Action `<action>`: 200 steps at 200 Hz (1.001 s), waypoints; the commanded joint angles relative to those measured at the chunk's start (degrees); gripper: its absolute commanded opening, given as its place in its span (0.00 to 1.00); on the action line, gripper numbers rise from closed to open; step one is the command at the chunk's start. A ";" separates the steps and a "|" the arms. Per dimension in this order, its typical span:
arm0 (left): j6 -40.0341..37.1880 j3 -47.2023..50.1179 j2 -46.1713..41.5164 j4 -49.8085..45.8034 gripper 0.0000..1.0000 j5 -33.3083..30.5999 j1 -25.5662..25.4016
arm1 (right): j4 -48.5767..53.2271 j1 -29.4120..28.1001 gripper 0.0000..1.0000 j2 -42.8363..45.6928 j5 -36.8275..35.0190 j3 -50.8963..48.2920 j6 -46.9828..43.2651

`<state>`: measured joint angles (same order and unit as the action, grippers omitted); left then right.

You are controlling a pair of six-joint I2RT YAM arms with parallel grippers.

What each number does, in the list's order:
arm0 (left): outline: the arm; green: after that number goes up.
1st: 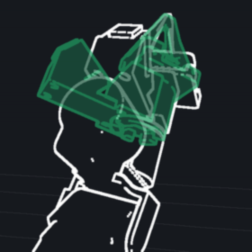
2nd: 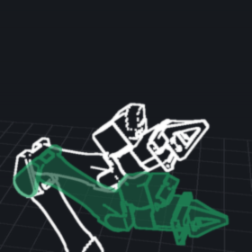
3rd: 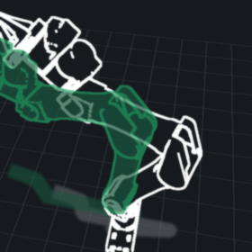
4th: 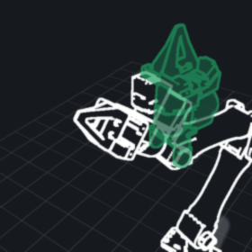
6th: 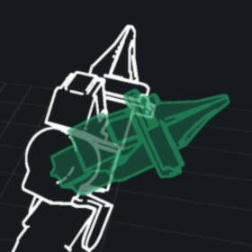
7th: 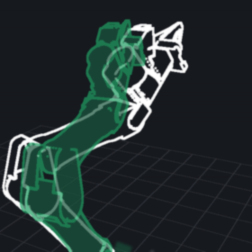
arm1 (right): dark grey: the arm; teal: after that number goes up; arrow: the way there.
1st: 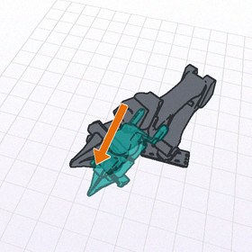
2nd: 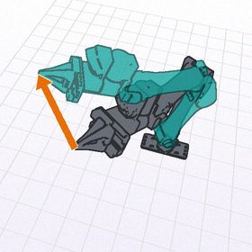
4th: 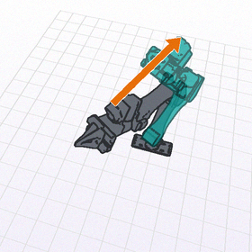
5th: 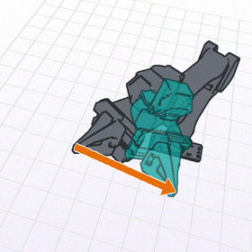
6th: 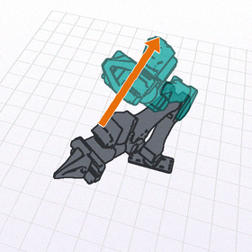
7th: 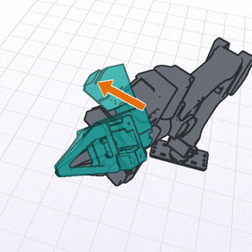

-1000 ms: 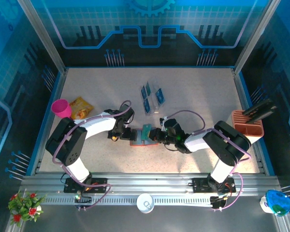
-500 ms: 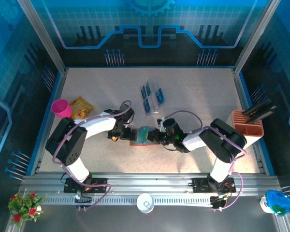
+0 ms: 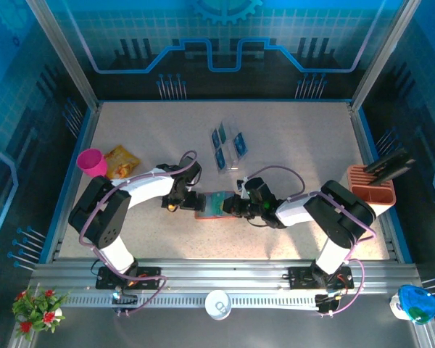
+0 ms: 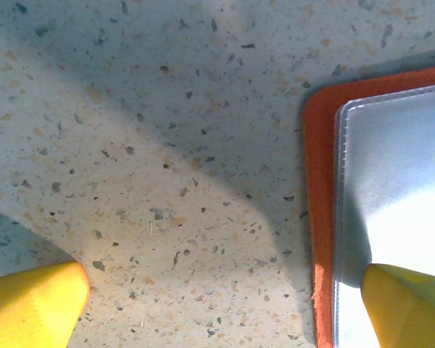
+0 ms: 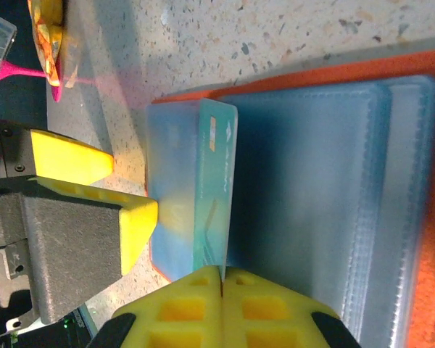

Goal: Put the credit cards into the card holder
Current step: Insert the credit card into the card slot.

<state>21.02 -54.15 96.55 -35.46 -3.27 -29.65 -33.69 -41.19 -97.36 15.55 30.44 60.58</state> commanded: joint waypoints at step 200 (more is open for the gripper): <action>2.20 -1.58 -1.22 -0.75 0.99 3.01 1.19 | 33.24 1.52 0.33 1.28 6.44 15.49 -14.49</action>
<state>21.15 -54.59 96.36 -35.77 -2.96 -29.50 -15.55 -40.84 -99.90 23.18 42.52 53.10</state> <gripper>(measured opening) 0.992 0.329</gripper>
